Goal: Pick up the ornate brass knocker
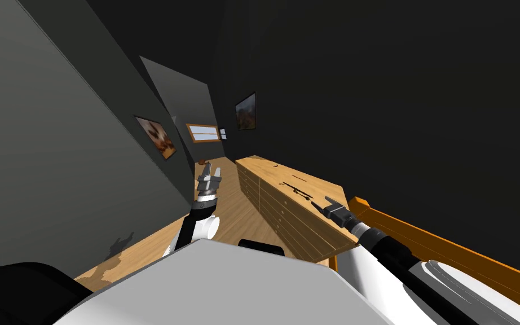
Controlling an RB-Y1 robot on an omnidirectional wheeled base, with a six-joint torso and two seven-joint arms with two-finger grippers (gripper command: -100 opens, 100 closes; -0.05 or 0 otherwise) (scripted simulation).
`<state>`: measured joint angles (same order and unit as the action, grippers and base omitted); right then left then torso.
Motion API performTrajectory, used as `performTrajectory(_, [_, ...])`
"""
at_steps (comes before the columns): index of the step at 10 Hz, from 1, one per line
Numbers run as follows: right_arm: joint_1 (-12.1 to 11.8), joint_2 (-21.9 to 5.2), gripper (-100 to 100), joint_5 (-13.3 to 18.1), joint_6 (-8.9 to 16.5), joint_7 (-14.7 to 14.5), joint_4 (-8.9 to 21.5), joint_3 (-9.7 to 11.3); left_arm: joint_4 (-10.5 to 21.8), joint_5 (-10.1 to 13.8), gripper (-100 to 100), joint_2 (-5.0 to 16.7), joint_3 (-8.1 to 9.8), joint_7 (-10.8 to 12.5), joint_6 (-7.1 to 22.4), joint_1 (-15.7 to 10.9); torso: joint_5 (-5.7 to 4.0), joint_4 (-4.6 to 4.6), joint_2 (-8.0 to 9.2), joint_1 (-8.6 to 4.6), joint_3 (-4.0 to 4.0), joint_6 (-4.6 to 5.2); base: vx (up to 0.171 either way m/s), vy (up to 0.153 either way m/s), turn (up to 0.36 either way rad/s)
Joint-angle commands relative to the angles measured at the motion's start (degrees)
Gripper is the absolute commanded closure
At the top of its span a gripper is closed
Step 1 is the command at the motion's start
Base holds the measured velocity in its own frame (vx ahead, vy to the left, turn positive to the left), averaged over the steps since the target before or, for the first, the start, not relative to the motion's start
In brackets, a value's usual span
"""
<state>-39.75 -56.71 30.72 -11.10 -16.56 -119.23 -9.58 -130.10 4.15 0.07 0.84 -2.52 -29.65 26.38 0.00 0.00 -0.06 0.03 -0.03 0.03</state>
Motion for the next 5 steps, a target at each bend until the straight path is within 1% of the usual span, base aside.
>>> performTrajectory(1, [-0.8,-2.9,-100,1.7,0.6,-0.2,0.8,-0.1,0.0,0.0,0,0.0,0.00,0.0,0.0,0.0,0.00,0.00,0.00,0.00,0.00,0.00,0.016,0.022,0.121])
performTrajectory(2, [-0.8,-3.3,-100,1.7,0.6,-0.2,0.8,-0.1,0.0,0.0,0,0.0,0.00,0.0,0.0,0.0,0.00,-0.01,-0.03,0.00,-0.02,-0.02,0.015,0.014,0.058])
performTrajectory(3, [-1.3,-5.6,-100,3.1,1.1,-0.2,1.6,-0.2,0.0,0.0,0,0.0,0.00,0.0,0.0,0.0,-0.01,0.00,-0.02,-0.02,-0.01,0.01,0.018,0.026,0.110])
performTrajectory(4, [-1.3,-5.9,-100,3.1,1.1,-0.2,1.6,-0.2,0.0,0.0,0,0.0,0.00,0.0,0.0,0.0,0.00,-0.01,-0.03,0.01,-0.02,-0.02,0.020,0.024,0.049])
performTrajectory(5, [-1.9,-8.2,-100,4.4,1.5,-0.3,2.4,-0.1,0.0,0.0,0,0.0,0.00,0.0,0.0,0.0,0.00,-0.01,-0.03,0.01,-0.02,0.01,0.028,0.027,0.102])
